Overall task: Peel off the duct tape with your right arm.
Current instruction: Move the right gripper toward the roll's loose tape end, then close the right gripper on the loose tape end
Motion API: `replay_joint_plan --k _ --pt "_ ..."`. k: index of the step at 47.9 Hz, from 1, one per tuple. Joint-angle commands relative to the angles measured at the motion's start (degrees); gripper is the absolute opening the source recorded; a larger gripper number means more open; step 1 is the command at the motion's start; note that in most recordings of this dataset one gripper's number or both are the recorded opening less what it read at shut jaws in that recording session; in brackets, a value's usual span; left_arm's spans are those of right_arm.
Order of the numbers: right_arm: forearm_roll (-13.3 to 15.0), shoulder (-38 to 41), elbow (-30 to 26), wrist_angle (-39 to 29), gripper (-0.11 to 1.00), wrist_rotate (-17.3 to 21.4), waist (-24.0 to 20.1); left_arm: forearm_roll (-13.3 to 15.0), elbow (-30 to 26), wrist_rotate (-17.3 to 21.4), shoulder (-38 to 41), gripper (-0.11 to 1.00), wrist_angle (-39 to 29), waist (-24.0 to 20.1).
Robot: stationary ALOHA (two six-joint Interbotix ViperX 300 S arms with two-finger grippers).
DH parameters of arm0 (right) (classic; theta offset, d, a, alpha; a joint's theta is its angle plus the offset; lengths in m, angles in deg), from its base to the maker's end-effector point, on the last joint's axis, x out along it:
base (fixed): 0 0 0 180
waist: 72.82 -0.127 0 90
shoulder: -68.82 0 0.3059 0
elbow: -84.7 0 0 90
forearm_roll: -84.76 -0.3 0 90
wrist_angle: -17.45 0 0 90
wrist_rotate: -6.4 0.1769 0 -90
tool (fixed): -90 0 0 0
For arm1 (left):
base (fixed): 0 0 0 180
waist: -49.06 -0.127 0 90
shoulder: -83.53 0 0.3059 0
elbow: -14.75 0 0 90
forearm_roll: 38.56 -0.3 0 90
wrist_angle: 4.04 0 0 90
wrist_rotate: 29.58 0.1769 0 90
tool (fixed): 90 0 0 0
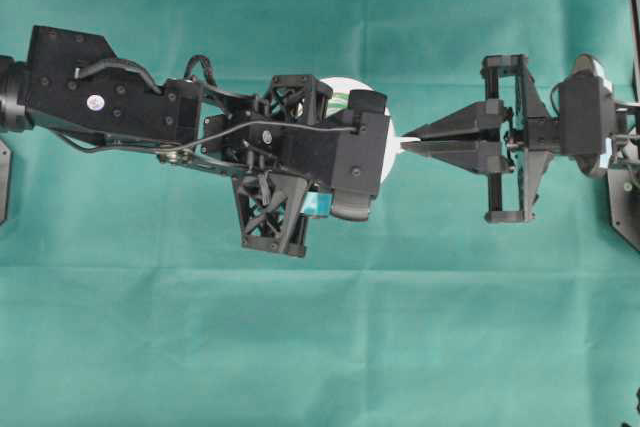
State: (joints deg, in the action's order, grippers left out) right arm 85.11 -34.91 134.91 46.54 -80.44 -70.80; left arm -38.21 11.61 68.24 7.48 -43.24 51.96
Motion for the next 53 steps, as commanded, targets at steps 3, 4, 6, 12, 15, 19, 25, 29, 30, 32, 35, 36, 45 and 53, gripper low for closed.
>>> replay_joint_plan --k 3,4,6,12,15,19,25,29,30,32,35,36,45,53 --pt "-0.1 -0.8 -0.4 0.6 -0.09 -0.1 0.2 -0.1 -1.8 -0.1 -1.0 0.22 0.3 0.3" --pt "0.0 -0.8 -0.4 0.6 -0.09 -0.2 0.3 -0.1 -1.8 -0.1 -1.1 0.22 0.3 0.3" --pt "0.0 -0.7 -0.4 0.6 -0.09 -0.3 0.3 -0.1 -1.8 -0.1 -1.1 0.22 0.3 0.3" --pt "-0.1 -0.8 -0.3 0.6 -0.09 -0.4 0.4 -0.1 -1.8 -0.1 -1.1 0.22 0.3 0.3" --pt "0.0 -0.8 -0.3 0.6 -0.09 -0.4 0.4 -0.1 -1.8 -0.1 -1.0 0.22 0.3 0.3" --pt "0.0 -0.8 -0.2 1.1 -0.09 -0.4 0.4 -0.1 -1.7 -0.1 -1.0 0.22 0.3 0.3" --pt "-0.1 -0.8 0.5 3.1 -0.09 -0.3 0.4 -0.1 -1.7 -0.1 -1.0 0.22 0.3 0.3" --pt "0.0 -0.8 1.1 4.1 -0.09 -0.3 0.4 -0.1 -1.6 -0.1 -1.0 0.22 0.3 0.3" --pt "0.0 -0.8 1.2 4.4 -0.09 -0.3 0.4 -0.1 -1.6 -0.1 -1.1 0.22 0.3 0.4" --pt "0.0 -0.8 1.3 4.6 -0.09 -0.2 0.4 -0.1 -1.7 -0.1 -1.0 0.22 0.3 0.3" --pt "0.0 -0.8 1.4 4.7 -0.09 -0.2 0.4 -0.1 -1.6 -0.1 -1.0 0.22 0.3 0.4" --pt "0.0 -0.8 1.4 4.7 -0.09 -0.2 0.4 -0.1 -1.6 -0.1 -1.1 0.22 0.3 0.4" --pt "0.0 -0.8 1.4 4.6 -0.09 -0.2 0.4 -0.1 -1.5 0.1 -1.0 0.22 0.3 0.9" --pt "0.0 -0.8 1.4 4.4 -0.09 -0.2 0.7 0.0 -1.4 1.2 -1.1 0.22 0.1 2.1"
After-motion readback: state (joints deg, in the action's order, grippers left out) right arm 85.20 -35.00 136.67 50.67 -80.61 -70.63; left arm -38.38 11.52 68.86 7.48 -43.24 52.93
